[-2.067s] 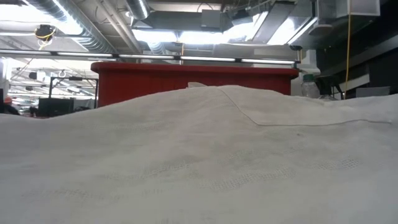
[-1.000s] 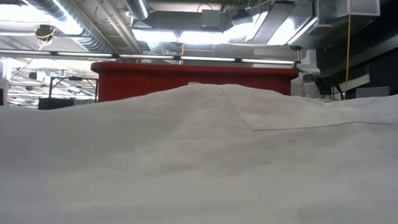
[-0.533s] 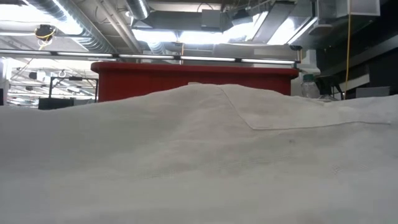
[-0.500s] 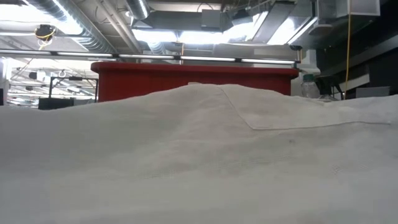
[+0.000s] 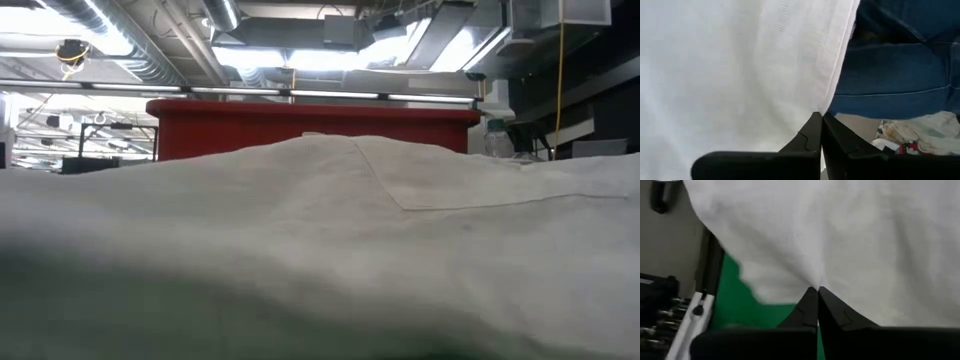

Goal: Fold Laundry from Bin
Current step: Fold the white polo shirt

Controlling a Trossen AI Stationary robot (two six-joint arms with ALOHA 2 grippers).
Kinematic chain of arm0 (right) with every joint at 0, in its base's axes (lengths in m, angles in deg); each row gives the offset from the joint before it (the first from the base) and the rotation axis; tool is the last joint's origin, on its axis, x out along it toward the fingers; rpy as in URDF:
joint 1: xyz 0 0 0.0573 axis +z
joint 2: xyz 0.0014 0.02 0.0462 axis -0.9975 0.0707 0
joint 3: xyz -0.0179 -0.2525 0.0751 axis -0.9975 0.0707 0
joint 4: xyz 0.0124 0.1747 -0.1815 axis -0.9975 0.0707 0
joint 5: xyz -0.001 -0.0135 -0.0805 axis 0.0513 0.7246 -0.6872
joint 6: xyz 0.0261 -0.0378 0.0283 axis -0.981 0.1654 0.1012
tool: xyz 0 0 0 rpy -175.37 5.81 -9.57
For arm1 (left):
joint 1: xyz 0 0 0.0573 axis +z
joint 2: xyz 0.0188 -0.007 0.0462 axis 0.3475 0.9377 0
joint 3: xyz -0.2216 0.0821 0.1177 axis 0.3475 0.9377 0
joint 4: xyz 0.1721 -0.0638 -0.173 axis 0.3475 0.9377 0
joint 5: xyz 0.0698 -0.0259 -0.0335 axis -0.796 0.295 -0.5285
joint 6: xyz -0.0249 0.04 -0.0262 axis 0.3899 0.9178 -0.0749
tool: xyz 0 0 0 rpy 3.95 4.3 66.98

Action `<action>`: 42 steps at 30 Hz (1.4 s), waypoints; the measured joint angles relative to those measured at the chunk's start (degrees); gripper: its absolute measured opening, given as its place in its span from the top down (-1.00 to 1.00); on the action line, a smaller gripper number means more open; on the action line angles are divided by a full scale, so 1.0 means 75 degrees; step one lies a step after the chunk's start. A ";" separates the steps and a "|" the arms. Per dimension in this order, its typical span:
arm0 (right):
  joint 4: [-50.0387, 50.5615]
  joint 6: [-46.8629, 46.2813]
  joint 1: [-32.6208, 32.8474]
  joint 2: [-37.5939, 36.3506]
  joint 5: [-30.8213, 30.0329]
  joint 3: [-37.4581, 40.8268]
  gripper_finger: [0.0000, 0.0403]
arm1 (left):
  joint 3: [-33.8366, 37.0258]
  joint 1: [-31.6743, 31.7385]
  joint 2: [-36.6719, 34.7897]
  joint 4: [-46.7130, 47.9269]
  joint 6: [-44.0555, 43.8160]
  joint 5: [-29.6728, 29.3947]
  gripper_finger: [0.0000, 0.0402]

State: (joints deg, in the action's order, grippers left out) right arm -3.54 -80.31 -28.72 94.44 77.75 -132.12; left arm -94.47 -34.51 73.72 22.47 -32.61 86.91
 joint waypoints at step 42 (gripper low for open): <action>0.2654 0.1312 -0.5740 -0.2503 -0.1774 0.1817 1.00 | -0.0002 0.1463 -0.1084 0.6811 0.0035 -0.1947 1.00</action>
State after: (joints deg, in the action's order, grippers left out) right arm 16.36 -70.46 -71.77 75.66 64.45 -118.49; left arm -94.48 -23.54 65.59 73.55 -32.35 72.31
